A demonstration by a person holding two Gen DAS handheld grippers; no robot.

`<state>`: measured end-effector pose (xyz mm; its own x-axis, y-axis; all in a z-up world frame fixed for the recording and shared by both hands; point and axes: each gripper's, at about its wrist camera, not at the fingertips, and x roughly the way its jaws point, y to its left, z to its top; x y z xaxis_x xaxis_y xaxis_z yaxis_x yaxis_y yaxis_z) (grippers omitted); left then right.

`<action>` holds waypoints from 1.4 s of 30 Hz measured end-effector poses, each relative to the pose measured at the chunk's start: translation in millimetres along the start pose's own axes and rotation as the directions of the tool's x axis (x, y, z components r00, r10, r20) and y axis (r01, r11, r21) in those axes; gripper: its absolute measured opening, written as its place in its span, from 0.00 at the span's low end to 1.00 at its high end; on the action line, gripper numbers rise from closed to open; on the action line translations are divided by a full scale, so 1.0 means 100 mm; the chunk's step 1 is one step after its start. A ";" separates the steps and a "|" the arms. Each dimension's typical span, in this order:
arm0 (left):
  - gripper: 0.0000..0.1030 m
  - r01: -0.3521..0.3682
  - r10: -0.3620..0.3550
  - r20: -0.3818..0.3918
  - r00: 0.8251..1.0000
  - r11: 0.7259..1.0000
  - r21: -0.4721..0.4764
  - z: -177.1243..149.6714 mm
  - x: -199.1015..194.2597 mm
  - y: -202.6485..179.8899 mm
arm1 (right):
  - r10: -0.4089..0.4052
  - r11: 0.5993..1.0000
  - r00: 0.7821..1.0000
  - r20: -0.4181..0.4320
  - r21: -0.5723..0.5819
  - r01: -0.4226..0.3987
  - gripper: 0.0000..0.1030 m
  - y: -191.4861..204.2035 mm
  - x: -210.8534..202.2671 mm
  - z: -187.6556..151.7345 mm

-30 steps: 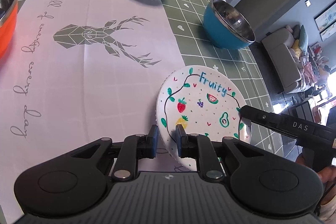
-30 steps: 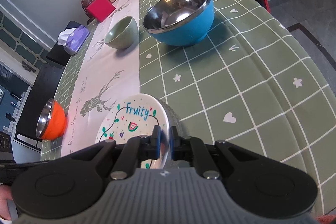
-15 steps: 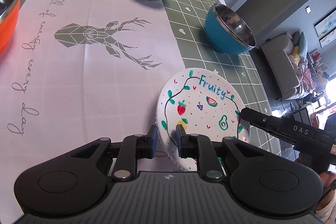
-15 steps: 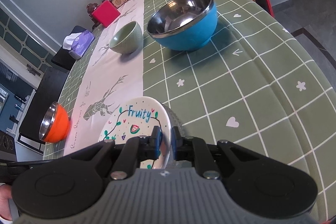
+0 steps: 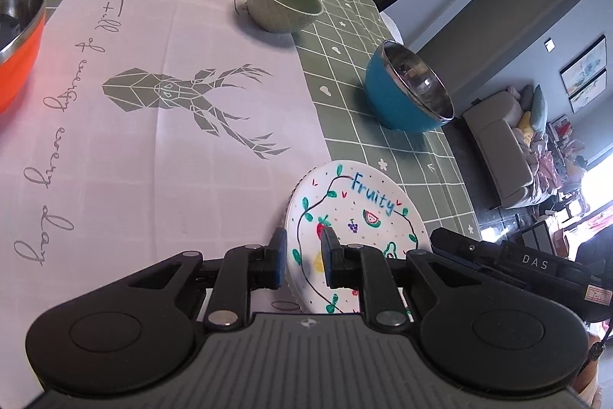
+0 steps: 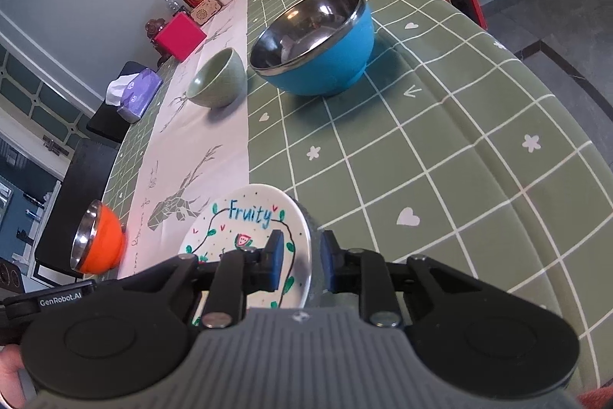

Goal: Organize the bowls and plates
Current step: 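Carry the Fruity plate with both grippers toward the glass plate stack, then lower the Fruity plate onto the glass plates and open both grippers, then move both grippers to the rim of the orange steel bowl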

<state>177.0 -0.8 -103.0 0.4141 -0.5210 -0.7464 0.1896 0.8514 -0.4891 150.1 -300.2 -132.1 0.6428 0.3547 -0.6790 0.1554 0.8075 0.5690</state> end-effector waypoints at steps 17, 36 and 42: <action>0.17 -0.005 0.005 0.028 1.000 1.000 0.007 -0.05 -0.01 -0.01 | 0.006 0.999 1.000 -0.026 0.036 -0.005 0.18 -0.04 0.02 -0.01; 0.22 -0.225 0.189 0.143 0.971 0.926 0.303 0.05 -0.86 0.09 | 0.068 0.923 0.997 -0.021 -0.379 -0.071 0.31 1.06 0.03 -0.17; 0.22 -0.331 0.288 0.173 0.942 0.883 0.333 0.41 -1.26 0.55 | 0.077 0.845 0.991 -0.109 -0.520 -0.123 0.38 1.82 0.30 -0.15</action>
<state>171.4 114.4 -17.1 0.5985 -0.2354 -0.7658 0.3271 0.9443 -0.0346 186.5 -136.1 -55.6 0.5669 0.4652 -0.6799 -0.3379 0.8840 0.3230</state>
